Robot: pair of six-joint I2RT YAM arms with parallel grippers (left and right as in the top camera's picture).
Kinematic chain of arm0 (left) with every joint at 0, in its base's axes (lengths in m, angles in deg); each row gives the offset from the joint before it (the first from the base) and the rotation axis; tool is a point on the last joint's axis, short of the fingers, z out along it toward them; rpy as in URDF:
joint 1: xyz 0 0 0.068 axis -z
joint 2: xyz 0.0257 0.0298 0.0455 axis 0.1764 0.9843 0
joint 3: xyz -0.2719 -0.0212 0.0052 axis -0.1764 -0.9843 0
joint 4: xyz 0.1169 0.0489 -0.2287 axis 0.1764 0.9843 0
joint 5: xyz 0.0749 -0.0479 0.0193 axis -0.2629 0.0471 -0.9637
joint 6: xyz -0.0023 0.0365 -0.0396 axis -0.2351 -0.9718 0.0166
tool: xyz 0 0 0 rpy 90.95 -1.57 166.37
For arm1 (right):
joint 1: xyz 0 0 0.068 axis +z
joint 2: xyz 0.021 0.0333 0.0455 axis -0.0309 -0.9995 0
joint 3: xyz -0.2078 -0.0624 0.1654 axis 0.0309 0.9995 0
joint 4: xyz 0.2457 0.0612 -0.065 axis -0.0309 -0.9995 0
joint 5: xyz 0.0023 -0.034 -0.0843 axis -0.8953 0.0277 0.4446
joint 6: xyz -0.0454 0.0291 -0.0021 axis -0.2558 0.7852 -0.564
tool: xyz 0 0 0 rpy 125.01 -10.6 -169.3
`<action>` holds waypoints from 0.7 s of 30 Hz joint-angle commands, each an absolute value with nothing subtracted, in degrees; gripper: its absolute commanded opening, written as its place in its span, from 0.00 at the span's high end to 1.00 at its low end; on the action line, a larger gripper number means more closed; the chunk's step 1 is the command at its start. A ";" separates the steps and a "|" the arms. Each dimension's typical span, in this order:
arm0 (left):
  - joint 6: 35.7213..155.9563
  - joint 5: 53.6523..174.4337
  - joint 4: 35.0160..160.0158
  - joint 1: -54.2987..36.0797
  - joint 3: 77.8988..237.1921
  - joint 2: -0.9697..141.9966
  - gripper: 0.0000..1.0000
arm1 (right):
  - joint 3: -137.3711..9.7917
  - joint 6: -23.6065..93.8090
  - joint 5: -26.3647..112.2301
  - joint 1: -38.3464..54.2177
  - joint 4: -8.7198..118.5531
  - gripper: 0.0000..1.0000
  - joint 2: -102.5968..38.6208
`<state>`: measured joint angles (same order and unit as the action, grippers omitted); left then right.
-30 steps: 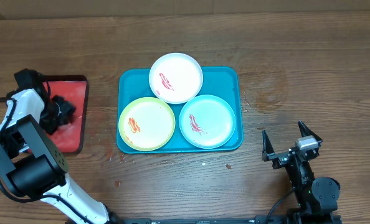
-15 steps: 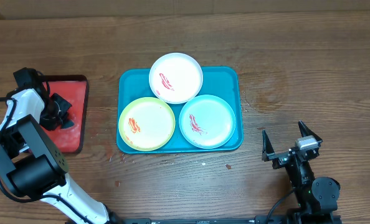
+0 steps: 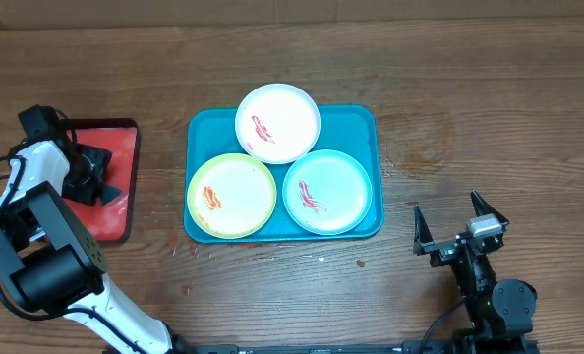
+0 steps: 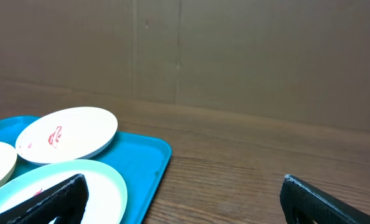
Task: Clean dirty plates on tray and stack at the side
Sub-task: 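Rub the held sponge in the soapy water with the left gripper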
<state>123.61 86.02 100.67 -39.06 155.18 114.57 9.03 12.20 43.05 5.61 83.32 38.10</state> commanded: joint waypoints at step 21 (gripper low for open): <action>117.60 78.68 103.97 -39.48 155.40 115.68 0.09 | 9.64 12.37 43.40 5.39 83.56 0.00 38.62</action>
